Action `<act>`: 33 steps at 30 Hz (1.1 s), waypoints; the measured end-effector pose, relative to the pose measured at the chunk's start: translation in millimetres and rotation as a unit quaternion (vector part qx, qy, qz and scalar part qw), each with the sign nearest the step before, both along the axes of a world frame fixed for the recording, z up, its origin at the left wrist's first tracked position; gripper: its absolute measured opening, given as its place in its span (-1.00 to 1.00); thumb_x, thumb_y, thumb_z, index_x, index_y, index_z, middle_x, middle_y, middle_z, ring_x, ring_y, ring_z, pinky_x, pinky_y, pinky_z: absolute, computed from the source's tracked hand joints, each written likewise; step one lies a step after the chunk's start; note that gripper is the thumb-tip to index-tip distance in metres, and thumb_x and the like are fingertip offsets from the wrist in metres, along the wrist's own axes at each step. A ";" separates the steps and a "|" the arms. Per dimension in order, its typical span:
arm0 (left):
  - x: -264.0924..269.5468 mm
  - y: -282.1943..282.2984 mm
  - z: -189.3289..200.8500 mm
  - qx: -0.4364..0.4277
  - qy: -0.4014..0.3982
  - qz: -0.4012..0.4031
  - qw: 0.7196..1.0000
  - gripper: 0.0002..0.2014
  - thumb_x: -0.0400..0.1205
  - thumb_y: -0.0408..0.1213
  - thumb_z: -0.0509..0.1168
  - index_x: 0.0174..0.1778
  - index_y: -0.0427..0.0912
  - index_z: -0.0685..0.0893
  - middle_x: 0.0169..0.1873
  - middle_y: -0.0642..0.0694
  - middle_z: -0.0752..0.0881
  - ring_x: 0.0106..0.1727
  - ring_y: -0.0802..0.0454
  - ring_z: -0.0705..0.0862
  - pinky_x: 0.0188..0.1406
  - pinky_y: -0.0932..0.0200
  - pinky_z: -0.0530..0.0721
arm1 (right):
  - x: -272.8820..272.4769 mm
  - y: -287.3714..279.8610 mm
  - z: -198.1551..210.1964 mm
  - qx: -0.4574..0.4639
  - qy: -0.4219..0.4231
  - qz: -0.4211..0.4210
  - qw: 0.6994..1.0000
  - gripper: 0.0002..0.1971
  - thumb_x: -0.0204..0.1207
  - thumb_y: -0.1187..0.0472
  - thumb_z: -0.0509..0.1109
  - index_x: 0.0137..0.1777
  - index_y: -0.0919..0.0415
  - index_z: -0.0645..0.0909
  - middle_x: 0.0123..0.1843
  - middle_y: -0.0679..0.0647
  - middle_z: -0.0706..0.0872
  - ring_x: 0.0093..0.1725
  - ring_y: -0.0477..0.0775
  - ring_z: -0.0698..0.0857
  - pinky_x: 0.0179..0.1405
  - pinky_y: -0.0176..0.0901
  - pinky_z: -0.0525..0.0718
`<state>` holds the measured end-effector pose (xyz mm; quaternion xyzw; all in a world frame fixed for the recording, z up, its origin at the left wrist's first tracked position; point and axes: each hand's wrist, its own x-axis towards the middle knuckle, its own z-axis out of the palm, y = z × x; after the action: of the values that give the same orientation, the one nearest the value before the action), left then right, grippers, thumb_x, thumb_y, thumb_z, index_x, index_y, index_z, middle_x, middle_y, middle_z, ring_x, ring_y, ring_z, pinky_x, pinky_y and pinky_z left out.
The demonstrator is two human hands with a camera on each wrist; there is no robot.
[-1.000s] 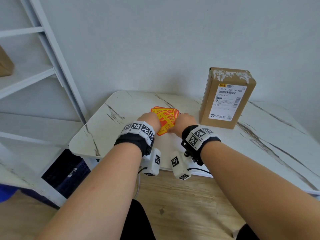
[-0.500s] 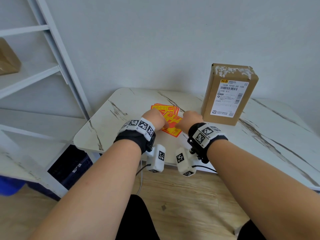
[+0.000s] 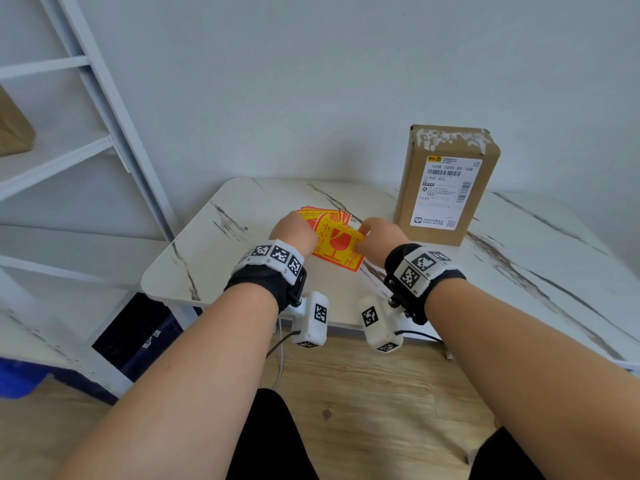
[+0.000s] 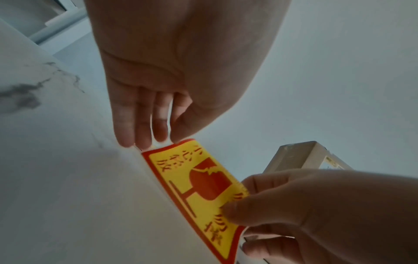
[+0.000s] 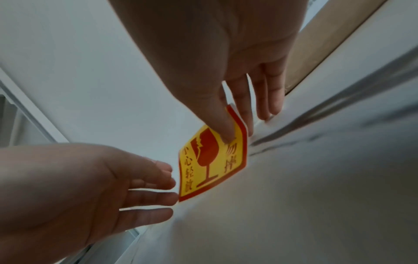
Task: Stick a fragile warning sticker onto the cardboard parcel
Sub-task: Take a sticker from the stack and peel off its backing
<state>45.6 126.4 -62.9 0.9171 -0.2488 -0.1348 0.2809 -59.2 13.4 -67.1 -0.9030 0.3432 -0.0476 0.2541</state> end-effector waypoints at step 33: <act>-63.1 -16.1 -21.4 -0.146 0.289 -0.056 0.944 -0.86 0.52 -0.34 0.49 -0.14 -0.36 0.74 -0.39 -0.17 0.71 -0.46 0.04 0.65 -0.56 0.31 0.70 | -89.3 -19.5 -8.8 0.032 -0.083 0.033 0.995 -0.89 0.47 0.29 0.47 -0.07 0.17 0.81 -0.15 0.00 0.74 -0.10 -0.02 0.68 -0.14 -0.23 0.56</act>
<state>-17.5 110.2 -84.3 0.7722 -0.2251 -0.3721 0.4633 -148.5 -6.1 -76.0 -0.8981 0.2920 -0.1026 0.3123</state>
